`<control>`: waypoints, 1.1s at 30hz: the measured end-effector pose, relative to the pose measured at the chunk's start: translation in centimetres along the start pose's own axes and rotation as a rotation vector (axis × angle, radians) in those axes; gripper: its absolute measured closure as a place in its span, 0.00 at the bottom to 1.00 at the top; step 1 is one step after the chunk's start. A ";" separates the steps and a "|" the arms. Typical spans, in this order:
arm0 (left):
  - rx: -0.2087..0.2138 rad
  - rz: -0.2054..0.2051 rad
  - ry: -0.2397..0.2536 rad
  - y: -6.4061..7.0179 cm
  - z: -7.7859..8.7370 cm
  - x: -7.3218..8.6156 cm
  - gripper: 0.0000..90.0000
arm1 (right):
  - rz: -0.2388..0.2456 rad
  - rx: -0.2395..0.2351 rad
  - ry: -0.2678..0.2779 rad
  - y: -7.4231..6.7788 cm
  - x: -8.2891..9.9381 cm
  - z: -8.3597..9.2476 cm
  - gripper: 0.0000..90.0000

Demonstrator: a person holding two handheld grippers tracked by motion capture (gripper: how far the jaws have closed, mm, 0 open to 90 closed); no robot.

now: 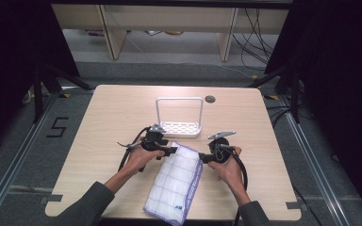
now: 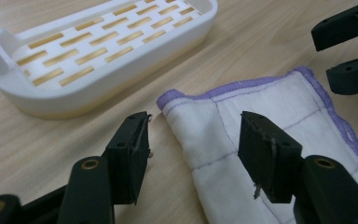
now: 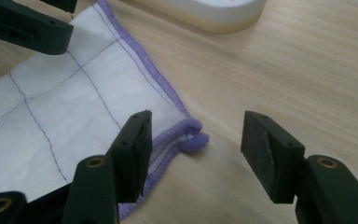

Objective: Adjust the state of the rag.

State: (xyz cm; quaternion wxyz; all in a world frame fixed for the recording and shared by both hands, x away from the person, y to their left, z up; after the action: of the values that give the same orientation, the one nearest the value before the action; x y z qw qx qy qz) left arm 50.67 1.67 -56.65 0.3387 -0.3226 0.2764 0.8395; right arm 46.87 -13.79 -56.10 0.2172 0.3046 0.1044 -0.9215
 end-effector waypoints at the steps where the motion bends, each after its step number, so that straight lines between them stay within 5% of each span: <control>1: -0.003 -0.015 -0.007 0.0 -0.2 -0.1 0.48 | -0.004 0.000 0.000 0.0 0.0 0.0 0.49; 10: -0.020 -0.039 -0.045 -0.2 -1.5 -0.2 0.58 | -0.008 -0.003 -0.003 0.0 0.0 -0.1 0.49; 19: -0.006 -0.105 -0.028 0.0 -1.5 -0.3 0.91 | -0.020 -0.007 0.010 0.0 -0.1 -0.2 0.48; 33: -0.006 -0.078 0.003 -0.9 0.8 0.5 0.94 | -0.030 -0.024 0.008 -0.1 -0.7 -0.5 0.50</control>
State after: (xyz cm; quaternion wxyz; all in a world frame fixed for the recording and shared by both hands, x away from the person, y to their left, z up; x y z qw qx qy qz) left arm 50.77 2.97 -56.76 0.3699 -0.3355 0.2613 0.8260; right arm 47.58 -13.26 -56.06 0.2066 0.3041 0.1211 -0.9220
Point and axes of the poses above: each handheld gripper's, and its own axes: z roughly backward along the jaws, x roughly out of its underside, y roughly to its right, the point moved 10 cm from there along -z, roughly forward along the jaws, and after that the axes turned 4 degrees about x, right-handed, at the moved point
